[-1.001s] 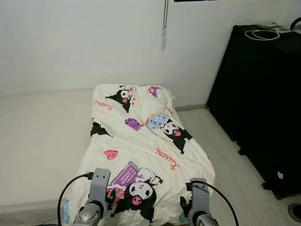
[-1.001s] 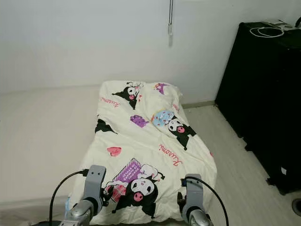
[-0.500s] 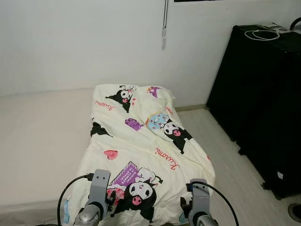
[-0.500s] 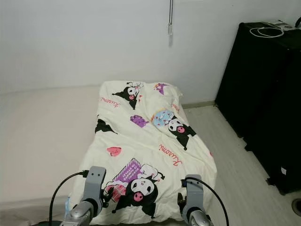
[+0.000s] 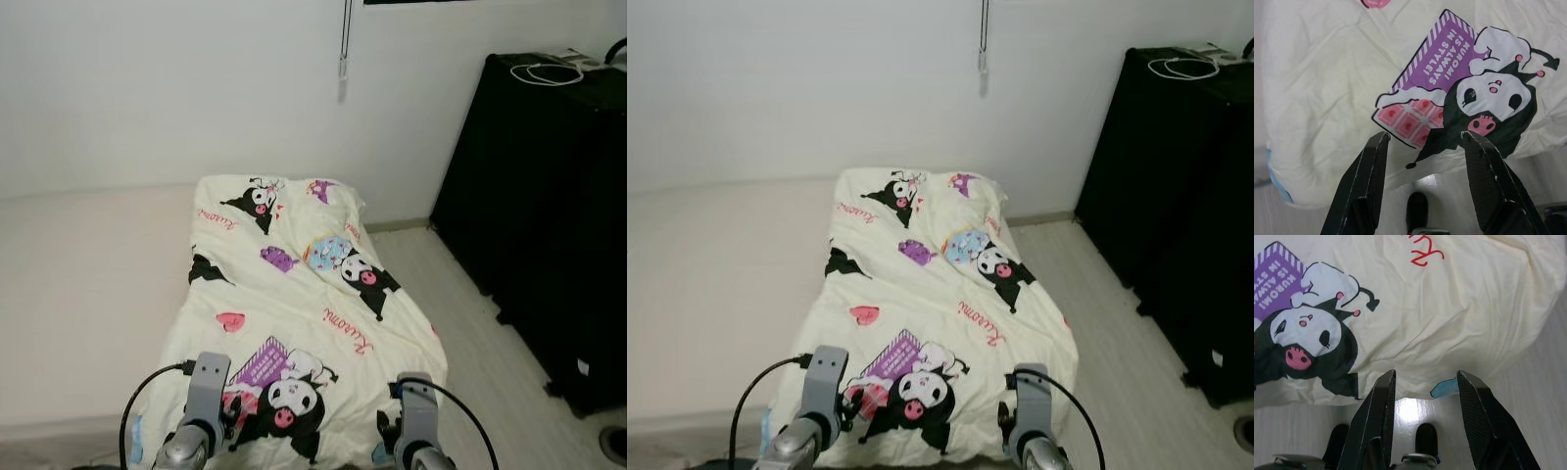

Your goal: Clean up the room

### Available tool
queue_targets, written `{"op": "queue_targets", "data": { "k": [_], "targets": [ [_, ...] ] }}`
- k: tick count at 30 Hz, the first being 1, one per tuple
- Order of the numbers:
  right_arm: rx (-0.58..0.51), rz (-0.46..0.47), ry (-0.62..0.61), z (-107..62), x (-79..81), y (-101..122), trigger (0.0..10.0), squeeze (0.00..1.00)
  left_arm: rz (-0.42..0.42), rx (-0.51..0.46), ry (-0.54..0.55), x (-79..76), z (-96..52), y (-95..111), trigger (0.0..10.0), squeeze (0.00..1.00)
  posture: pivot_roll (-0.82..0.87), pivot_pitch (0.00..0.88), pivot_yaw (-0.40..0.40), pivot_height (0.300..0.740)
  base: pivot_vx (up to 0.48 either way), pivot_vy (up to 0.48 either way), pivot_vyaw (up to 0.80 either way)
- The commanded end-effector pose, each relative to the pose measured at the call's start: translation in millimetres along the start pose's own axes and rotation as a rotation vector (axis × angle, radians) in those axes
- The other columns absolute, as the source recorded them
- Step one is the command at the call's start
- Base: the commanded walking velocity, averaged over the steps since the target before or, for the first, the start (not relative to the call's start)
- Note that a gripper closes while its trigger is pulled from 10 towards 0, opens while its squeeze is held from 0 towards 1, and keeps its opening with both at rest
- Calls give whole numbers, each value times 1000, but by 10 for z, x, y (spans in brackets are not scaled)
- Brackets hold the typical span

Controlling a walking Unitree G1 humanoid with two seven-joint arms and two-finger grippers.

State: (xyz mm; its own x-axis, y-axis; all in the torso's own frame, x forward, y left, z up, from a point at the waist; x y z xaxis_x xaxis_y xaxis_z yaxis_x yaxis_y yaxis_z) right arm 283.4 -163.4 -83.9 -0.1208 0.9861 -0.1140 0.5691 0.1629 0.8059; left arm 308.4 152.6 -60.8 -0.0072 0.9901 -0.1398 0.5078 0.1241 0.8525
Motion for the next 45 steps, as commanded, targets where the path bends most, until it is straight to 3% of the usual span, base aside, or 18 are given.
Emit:
{"op": "queue_targets", "data": {
  "k": [1,33,45],
  "targets": [
    [16,-3,0,-15,-2,-55,10000,0,-13,23,7,18,-28,-90,10000,0,38,95,-25,734,0,0,0],
    [16,-1,-11,-8,-44,-41,10000,0,-2,33,45,168,-60,-123,10000,0,32,104,-16,734,0,0,0],
    [19,1,-10,-14,-34,-55,10000,0,0,35,43,158,-59,-127,10000,0,33,106,-17,734,0,0,0]
  ]
}}
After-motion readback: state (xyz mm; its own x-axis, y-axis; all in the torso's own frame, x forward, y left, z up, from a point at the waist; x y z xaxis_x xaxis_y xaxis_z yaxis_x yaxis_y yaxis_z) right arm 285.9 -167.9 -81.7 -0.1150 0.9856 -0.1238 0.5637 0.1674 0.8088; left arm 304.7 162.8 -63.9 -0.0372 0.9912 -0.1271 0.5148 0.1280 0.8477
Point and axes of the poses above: a point about 5 cm out from each wrist's last joint towards the gripper, its own z axis pointing out of the wrist towards the gripper, its own y axis along the axis of the wrist's last joint, x = y × z, the point moved 6 cm from there along z, pointing out of the wrist towards the gripper, and after that the axes turned 11 degrees about -z, right-handed, at the moved point
